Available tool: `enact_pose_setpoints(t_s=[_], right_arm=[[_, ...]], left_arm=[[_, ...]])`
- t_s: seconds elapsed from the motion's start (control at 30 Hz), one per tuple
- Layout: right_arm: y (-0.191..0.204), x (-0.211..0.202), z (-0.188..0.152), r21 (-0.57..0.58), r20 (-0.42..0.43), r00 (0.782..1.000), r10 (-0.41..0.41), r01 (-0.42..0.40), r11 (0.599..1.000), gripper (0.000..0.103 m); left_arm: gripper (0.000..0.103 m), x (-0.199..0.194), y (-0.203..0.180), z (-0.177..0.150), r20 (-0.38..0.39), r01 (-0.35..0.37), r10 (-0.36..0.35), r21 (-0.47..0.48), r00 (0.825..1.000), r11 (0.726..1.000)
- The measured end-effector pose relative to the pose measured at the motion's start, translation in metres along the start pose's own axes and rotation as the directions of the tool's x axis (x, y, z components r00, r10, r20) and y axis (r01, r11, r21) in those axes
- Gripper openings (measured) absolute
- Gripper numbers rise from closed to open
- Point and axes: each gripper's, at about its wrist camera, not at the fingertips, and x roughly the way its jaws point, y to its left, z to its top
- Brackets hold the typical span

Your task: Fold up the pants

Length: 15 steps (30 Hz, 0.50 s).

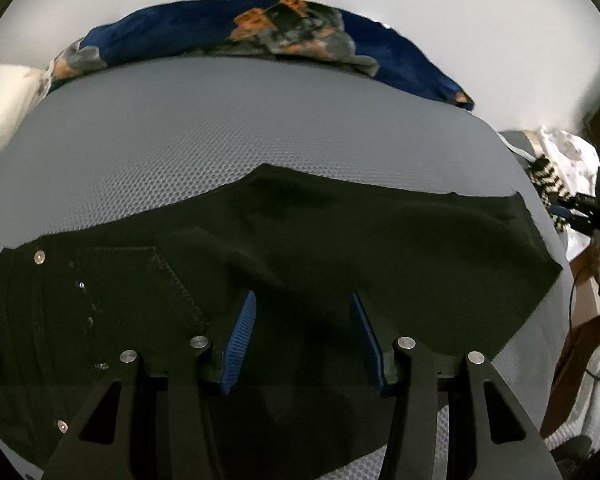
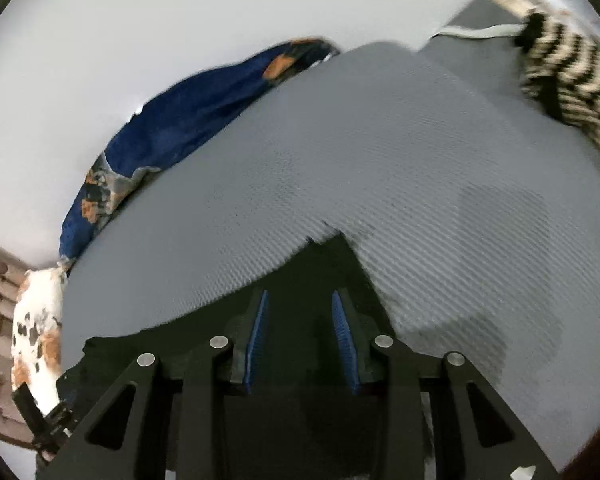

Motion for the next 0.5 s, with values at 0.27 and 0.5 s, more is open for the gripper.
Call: enact_pose_setpoints(t_s=[0.27,0.5], right_arm=[[-0.009,0.066,0.038,-0.040,-0.127,0.992,-0.014,0.009,0.999,0.032],[-0.014,0.084,0.043,-0.071,-0.169,0.984,0.059,-0.072,0.995,0.029]], left_arm=[[0.050,0.010,0.006,0.007,-0.028,-0.040,0.038,-0.052,0.999,0.998],[0.050,0.020,0.004,0.011,-0.056,-0.065,0.062,-0.065,0.997,0.996]])
